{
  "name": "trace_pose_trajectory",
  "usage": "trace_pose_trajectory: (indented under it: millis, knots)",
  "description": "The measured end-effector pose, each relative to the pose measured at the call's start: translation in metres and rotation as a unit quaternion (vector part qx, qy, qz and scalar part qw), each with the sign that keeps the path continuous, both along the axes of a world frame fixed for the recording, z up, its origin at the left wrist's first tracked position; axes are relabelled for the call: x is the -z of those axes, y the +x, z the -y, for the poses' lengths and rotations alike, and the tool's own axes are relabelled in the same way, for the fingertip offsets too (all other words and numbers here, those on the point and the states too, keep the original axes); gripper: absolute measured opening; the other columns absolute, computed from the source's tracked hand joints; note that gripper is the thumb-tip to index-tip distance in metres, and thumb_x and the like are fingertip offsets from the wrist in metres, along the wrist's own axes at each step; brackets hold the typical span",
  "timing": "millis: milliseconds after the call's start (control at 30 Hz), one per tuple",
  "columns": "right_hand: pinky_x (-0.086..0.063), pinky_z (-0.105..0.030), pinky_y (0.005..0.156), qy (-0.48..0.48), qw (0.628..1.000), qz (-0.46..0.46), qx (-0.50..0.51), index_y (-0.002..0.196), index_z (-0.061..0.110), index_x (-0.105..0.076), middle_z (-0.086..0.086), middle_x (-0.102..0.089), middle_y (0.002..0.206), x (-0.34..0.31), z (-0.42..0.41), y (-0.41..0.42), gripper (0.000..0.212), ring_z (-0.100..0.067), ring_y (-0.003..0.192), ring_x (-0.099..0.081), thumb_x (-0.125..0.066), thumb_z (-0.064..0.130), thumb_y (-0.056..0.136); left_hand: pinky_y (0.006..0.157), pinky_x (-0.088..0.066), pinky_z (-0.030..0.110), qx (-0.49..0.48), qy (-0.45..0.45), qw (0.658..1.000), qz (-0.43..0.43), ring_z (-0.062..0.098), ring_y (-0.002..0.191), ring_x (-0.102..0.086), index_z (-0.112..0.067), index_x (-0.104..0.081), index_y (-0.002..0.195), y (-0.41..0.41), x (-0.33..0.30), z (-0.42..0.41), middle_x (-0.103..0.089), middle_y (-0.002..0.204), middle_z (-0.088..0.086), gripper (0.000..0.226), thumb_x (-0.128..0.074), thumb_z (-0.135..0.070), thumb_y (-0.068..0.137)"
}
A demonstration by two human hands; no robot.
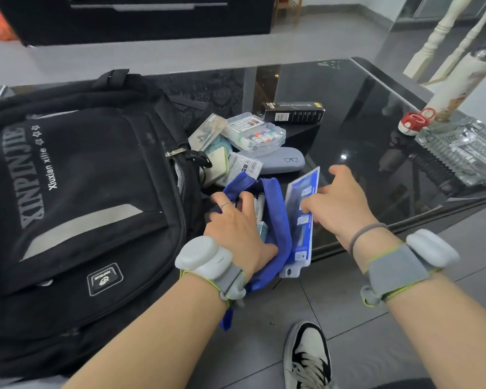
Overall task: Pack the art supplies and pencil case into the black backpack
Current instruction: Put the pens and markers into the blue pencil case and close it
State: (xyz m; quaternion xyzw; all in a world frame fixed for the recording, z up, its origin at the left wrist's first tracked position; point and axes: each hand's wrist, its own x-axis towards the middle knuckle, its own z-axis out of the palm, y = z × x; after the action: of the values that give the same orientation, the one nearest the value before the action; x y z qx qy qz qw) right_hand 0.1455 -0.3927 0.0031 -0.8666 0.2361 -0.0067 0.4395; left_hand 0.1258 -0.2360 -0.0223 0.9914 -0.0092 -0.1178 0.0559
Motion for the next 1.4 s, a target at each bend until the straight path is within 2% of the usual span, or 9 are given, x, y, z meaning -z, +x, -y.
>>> trace_pose_trajectory:
  millis: [133, 200, 367, 533, 633, 733, 900, 1233, 1400]
  knots:
    - [-0.054, -0.032, 0.066, -0.050, 0.992, -0.089, -0.073, 0.116, 0.015, -0.051, -0.008, -0.069, 0.097, 0.017, -0.003, -0.005, 0.046, -0.026, 0.083, -0.068, -0.065, 0.016, 0.073, 0.069, -0.036, 0.033, -0.002, -0.003, 1.000, 0.006, 0.029, 0.074, -0.044, -0.017, -0.023, 0.141, 0.004, 0.000, -0.002, -0.026, 0.147, 0.028, 0.075, -0.063, -0.047, 0.085]
    - [-0.055, -0.032, 0.071, -0.059, 0.989, -0.101, -0.086, 0.126, 0.014, -0.051, -0.006, -0.068, 0.107, 0.025, -0.005, -0.005, 0.052, -0.024, 0.091, -0.067, -0.066, 0.016, 0.077, 0.069, -0.037, 0.033, -0.002, -0.005, 1.000, 0.007, 0.030, 0.073, -0.047, -0.017, -0.024, 0.139, 0.006, 0.001, -0.005, -0.033, 0.140, 0.025, 0.071, -0.063, -0.045, 0.087]
    - [-0.040, -0.021, 0.056, -0.055, 0.991, -0.080, -0.091, 0.106, 0.013, -0.061, -0.001, -0.069, 0.096, 0.024, -0.016, -0.001, 0.028, -0.015, 0.082, -0.062, -0.065, 0.021, 0.079, 0.073, -0.036, 0.035, -0.009, -0.024, 1.000, -0.006, 0.035, 0.090, -0.059, -0.019, -0.027, 0.138, 0.007, -0.005, -0.011, -0.033, 0.143, 0.025, 0.064, -0.055, -0.052, 0.091]
    - [-0.041, -0.033, 0.060, -0.124, 0.980, -0.054, -0.147, 0.080, 0.005, -0.060, -0.010, -0.067, 0.086, 0.006, -0.022, -0.005, 0.006, -0.035, 0.088, -0.062, -0.056, 0.010, 0.080, 0.071, -0.036, 0.035, -0.008, 0.000, 1.000, 0.005, 0.033, 0.085, -0.058, -0.019, -0.029, 0.131, 0.005, -0.004, -0.008, -0.036, 0.140, 0.022, 0.075, -0.062, -0.064, 0.082]
    - [-0.035, -0.029, 0.062, -0.190, 0.975, 0.067, -0.093, 0.086, 0.010, -0.059, -0.005, -0.066, 0.087, -0.029, -0.011, -0.009, 0.009, -0.028, 0.080, -0.058, -0.058, 0.018, 0.081, 0.069, -0.035, 0.034, -0.020, 0.005, 1.000, -0.004, 0.029, 0.077, -0.050, -0.017, -0.027, 0.133, 0.007, 0.000, -0.003, -0.035, 0.138, 0.022, 0.080, -0.070, -0.057, 0.078]
    - [-0.035, -0.022, 0.052, -0.077, 0.985, 0.127, -0.087, 0.076, 0.014, -0.059, 0.005, -0.062, 0.069, -0.066, -0.013, -0.028, 0.007, -0.008, 0.061, -0.053, -0.061, 0.019, 0.080, 0.069, -0.035, 0.034, -0.027, -0.005, 1.000, -0.005, 0.033, 0.088, -0.061, -0.015, -0.027, 0.136, 0.009, -0.001, 0.001, -0.036, 0.137, 0.022, 0.074, -0.070, -0.044, 0.082]
    - [-0.036, -0.027, 0.051, -0.110, 0.957, -0.036, -0.266, 0.068, 0.006, -0.047, -0.007, -0.055, 0.064, -0.068, -0.038, -0.046, 0.020, -0.024, 0.060, -0.046, -0.059, 0.015, 0.081, 0.062, -0.034, 0.033, -0.060, -0.020, 0.998, 0.006, 0.028, 0.076, -0.047, -0.016, -0.027, 0.139, 0.017, -0.001, -0.001, -0.040, 0.135, 0.019, 0.058, -0.061, -0.033, 0.095]
    - [-0.019, -0.015, 0.029, -0.177, 0.941, -0.131, -0.256, 0.058, 0.014, -0.032, -0.001, -0.040, 0.056, -0.052, -0.041, -0.031, 0.031, -0.017, 0.044, -0.033, -0.056, 0.013, 0.077, 0.057, -0.031, 0.030, -0.046, -0.031, 0.998, -0.004, 0.026, 0.072, -0.042, -0.017, -0.027, 0.132, 0.015, -0.006, -0.007, -0.045, 0.124, 0.018, 0.084, -0.076, -0.055, 0.075]
    - [-0.023, -0.023, 0.040, -0.214, 0.935, -0.133, -0.250, 0.060, 0.012, -0.032, -0.002, -0.039, 0.061, -0.059, -0.049, -0.027, 0.031, -0.016, 0.048, -0.034, -0.055, 0.014, 0.081, 0.065, -0.036, 0.033, -0.044, -0.061, 0.997, -0.005, 0.031, 0.083, -0.052, -0.015, -0.029, 0.133, 0.016, -0.009, -0.006, -0.046, 0.124, 0.018, 0.079, -0.074, -0.052, 0.079]
